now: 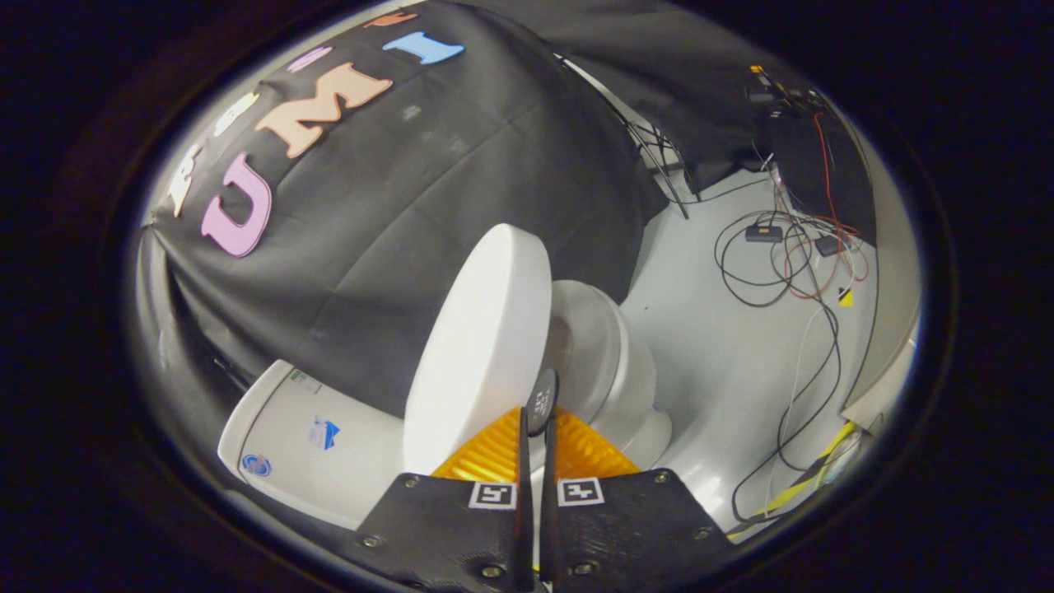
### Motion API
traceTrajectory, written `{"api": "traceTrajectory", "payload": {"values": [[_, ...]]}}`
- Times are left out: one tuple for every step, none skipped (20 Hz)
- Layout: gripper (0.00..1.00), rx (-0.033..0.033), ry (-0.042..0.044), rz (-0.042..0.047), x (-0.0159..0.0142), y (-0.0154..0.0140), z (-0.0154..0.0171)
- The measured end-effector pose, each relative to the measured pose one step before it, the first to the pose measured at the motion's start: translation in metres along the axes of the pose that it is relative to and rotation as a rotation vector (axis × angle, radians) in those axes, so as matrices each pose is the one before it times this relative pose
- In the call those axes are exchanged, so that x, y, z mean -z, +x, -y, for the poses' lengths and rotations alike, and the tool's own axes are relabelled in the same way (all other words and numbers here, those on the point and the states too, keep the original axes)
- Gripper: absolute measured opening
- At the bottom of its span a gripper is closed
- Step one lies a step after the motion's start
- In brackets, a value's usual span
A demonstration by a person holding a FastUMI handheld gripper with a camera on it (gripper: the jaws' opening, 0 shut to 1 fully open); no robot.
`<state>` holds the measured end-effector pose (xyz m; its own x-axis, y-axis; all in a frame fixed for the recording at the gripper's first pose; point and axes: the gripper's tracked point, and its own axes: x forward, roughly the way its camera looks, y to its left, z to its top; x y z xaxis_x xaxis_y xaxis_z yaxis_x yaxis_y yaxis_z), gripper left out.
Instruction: Open the toilet lid.
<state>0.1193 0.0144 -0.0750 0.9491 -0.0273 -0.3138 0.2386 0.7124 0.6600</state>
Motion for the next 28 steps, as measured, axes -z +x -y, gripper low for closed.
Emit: {"api": "traceTrajectory", "payload": {"values": [[0.04, -0.00585, -0.00708, 0.00437, -0.00293, -0.00170, -0.00441], [0.04, -0.00327, -0.01426, 0.00676, -0.00165, -0.00130, -0.00482], [0.04, 0.00089, -0.01615, 0.00258, -0.00121, -0.00164, -0.00427], [0.04, -0.00132, -0.01286, 0.00771, -0.00203, -0.00239, -0.00506], [0.04, -0.00173, -0.00739, 0.00643, -0.00271, -0.00231, -0.00510], [0.04, -0.00251, -0.00229, 0.00874, -0.00239, -0.00318, -0.00395], [0.04, -0.00156, -0.00165, 0.00312, -0.00195, -0.00162, -0.00429], [0.04, 0.00297, -0.00439, 0.00603, -0.00077, -0.00190, -0.00377], [0.04, 0.00311, -0.00554, 0.00217, -0.00117, -0.00095, -0.00372], [0.04, 0.00474, -0.00670, 0.00213, 0.00004, -0.00048, -0.00356], [0.04, 0.00168, -0.00536, 0.00104, -0.00120, -0.00282, -0.00339], [0.03, 0.00041, -0.00339, 0.00254, -0.00117, -0.00136, -0.00339], [0.03, -0.00128, -0.00465, 0.00259, -0.00177, -0.00191, -0.00342], [0.04, -0.00001, -0.00557, 0.00127, -0.00126, -0.00209, -0.00377], [0.04, -0.00061, -0.00656, 0.00220, -0.00112, -0.00208, -0.00401], [0.04, 0.00154, -0.00644, -0.00073, -0.00043, -0.00078, -0.00418], [0.04, 0.00243, -0.01799, -0.00184, -0.00052, -0.00188, -0.00363], [0.04, 0.00520, -0.02158, -0.00280, -0.00114, -0.00166, -0.00339], [0.04, 0.00428, -0.02376, -0.00357, -0.00084, -0.00230, -0.00384], [0.04, 0.00181, -0.02022, 0.00053, -0.00184, -0.00227, -0.00429], [0.04, 0.00161, -0.01751, 0.00072, -0.00195, -0.00115, -0.00367], [0.04, 0.00402, -0.01732, 0.00075, -0.00017, -0.00260, -0.00291], [0.04, 0.00531, -0.01773, -0.00367, -0.00052, -0.00167, -0.00242], [0.04, 0.00488, -0.01257, 0.00450, -0.00081, -0.00189, -0.00312], [0.04, 0.00239, -0.01792, 0.00060, -0.00147, -0.00120, -0.00403], [0.04, 0.00676, -0.01519, 0.00225, -0.00141, -0.00106, -0.00386], [0.04, 0.00732, -0.02602, 0.00202, -0.00138, -0.00192, -0.00363], [0.04, 0.00654, -0.02468, -0.00123, 0.00034, -0.00133, -0.00328]]}}
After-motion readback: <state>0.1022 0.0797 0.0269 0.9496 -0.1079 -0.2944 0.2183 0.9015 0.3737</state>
